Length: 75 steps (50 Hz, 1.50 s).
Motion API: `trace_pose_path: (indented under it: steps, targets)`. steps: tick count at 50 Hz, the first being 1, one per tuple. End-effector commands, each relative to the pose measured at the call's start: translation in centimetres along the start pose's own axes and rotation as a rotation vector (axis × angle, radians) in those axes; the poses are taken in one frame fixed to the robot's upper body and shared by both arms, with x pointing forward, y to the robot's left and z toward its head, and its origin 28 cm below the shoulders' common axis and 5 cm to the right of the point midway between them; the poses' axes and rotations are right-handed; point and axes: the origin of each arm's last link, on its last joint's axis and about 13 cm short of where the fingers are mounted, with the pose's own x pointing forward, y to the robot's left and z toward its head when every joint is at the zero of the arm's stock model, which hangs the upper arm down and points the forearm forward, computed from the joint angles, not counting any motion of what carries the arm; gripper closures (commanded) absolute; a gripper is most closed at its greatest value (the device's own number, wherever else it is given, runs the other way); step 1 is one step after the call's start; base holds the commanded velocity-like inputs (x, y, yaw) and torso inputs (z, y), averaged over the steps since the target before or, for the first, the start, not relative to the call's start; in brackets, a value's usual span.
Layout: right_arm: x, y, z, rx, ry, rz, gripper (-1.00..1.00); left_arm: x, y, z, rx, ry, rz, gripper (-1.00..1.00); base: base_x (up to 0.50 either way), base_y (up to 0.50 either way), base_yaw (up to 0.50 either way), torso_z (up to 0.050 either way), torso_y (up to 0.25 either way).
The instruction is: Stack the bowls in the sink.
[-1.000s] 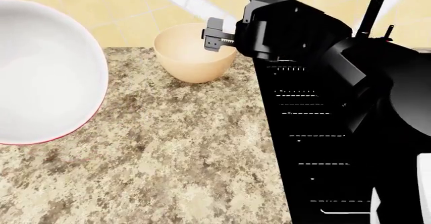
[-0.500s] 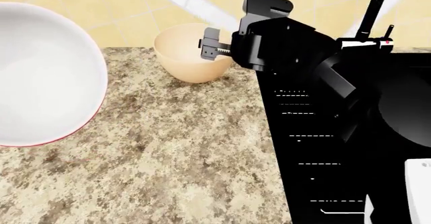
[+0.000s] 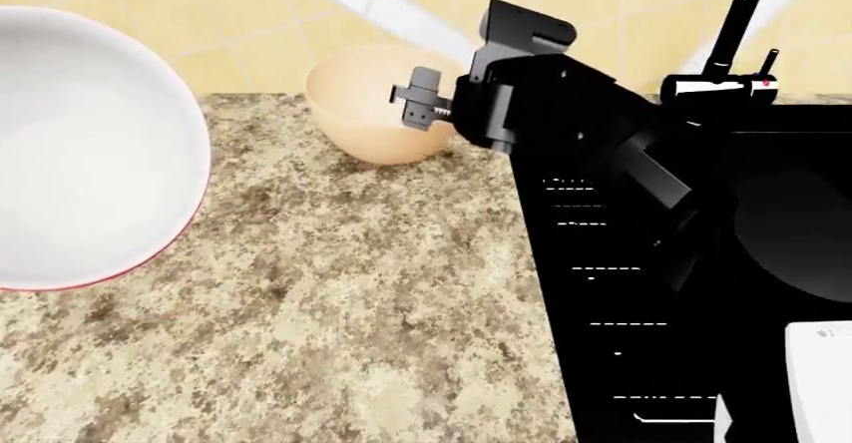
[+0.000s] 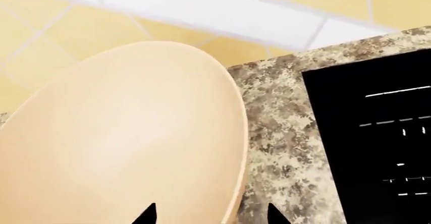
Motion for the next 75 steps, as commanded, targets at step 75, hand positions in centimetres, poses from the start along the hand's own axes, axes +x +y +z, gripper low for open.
trace_pose_path:
  steps: [75]
  targets:
    - [-22.5,-3.5,4.8,-0.268,-0.738,-0.057,1.00,-2.0,0.6,0.2,-0.045,-0.166,0.030,1.00,0.00,0.00,0.00,0.000,0.001]
